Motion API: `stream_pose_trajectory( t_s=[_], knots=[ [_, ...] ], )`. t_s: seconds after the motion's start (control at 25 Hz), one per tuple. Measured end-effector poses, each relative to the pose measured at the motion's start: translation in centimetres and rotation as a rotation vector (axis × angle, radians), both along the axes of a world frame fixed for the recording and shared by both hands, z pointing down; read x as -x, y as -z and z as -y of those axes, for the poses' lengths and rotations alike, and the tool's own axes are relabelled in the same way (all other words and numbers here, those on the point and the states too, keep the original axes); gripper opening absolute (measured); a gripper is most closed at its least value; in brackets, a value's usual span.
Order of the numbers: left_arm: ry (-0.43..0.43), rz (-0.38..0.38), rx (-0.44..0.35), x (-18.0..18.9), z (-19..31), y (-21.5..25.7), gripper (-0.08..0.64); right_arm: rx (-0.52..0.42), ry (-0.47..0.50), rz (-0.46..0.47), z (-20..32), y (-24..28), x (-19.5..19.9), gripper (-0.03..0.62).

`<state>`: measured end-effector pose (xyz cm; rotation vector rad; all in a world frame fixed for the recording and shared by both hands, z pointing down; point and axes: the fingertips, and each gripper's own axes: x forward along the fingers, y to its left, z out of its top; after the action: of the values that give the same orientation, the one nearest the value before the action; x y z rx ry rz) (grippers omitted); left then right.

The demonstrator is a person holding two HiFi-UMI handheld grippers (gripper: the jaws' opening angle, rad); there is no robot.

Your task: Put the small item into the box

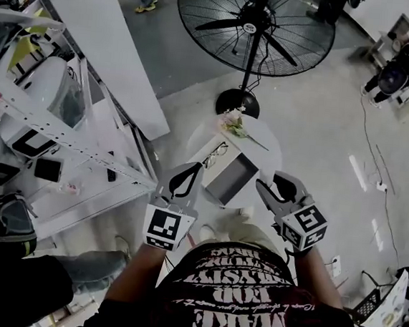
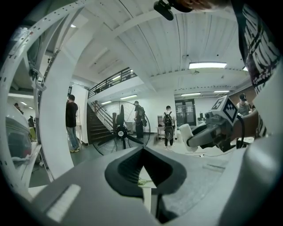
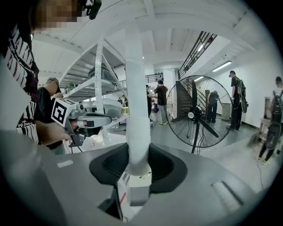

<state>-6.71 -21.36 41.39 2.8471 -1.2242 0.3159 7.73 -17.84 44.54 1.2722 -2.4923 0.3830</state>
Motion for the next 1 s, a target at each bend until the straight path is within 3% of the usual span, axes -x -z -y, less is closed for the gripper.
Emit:
stream_pose_trajectory(
  t_s=[0.44, 1.0],
  knots=[
    [0.105, 0.024, 0.021, -0.9, 2.8, -0.7, 0.002, 0.071, 0.127, -0.010, 5.0, -4.0, -0.6, 0.161],
    [0.236, 0.055, 0.044, -1.6, 6.8, -1.3, 0.002, 0.277, 0.260, -0.060, 9.7, -15.3, -1.7, 0.161]
  ],
)
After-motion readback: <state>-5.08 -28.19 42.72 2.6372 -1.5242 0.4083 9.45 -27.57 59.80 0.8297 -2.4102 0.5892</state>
